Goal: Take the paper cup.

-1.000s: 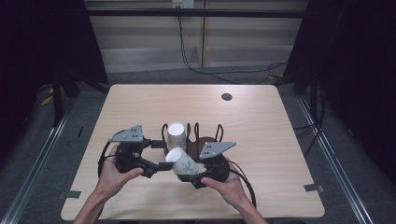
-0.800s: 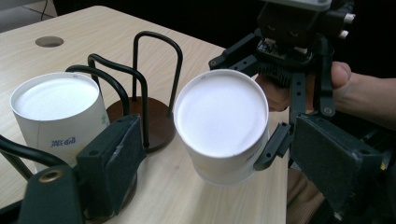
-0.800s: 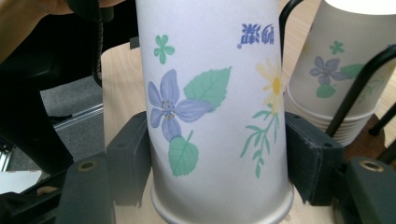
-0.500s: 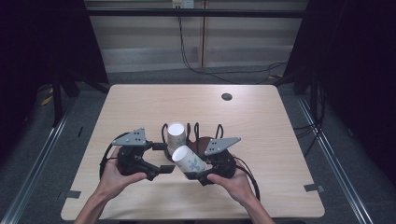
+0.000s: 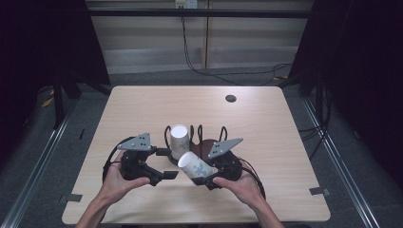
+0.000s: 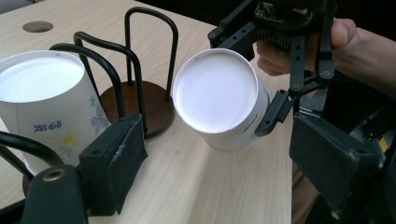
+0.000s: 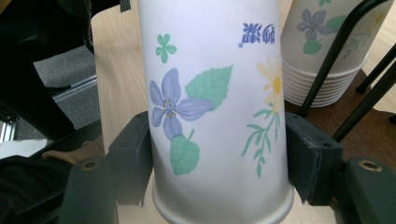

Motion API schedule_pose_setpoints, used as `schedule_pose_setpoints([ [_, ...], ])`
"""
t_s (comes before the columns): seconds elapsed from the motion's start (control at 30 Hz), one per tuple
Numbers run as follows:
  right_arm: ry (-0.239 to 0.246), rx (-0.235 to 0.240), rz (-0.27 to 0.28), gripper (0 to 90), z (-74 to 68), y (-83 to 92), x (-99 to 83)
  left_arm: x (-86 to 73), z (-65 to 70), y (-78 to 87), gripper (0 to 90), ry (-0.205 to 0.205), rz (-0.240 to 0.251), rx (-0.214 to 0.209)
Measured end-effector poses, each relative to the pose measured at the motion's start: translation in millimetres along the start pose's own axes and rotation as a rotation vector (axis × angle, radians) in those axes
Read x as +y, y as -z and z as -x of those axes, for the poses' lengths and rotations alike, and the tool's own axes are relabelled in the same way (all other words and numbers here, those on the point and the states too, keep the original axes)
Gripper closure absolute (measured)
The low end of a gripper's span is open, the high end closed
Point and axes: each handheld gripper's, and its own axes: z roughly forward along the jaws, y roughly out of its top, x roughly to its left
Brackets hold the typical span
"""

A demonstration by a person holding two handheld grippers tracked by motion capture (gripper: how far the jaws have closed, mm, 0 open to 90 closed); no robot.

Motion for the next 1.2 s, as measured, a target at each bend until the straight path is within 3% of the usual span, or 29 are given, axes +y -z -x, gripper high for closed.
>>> schedule_pose_setpoints([
  [0.5, 0.004, 0.024, -0.076, 32.4, 0.6, 1.8, 0.5, -5.5, 0.8, -5.2, 16.3, -0.027, -0.056, 0.034],
  [0.83, 0.029, 0.018, -0.15, 32.5, -2.3, -2.7, 0.5, -9.7, 2.3, -10.5, 16.5, -0.038, -0.097, 0.018],
  [0.93, 0.037, 0.018, -0.165, 32.5, -2.6, -2.4, 0.6, -10.8, 3.4, -13.4, 22.1, -0.054, -0.12, 0.003],
  [1.2, 0.054, 0.015, -0.197, 32.5, -2.9, -0.9, 1.3, -11.5, 5.1, -18.8, 19.1, -0.057, -0.156, 0.008],
])
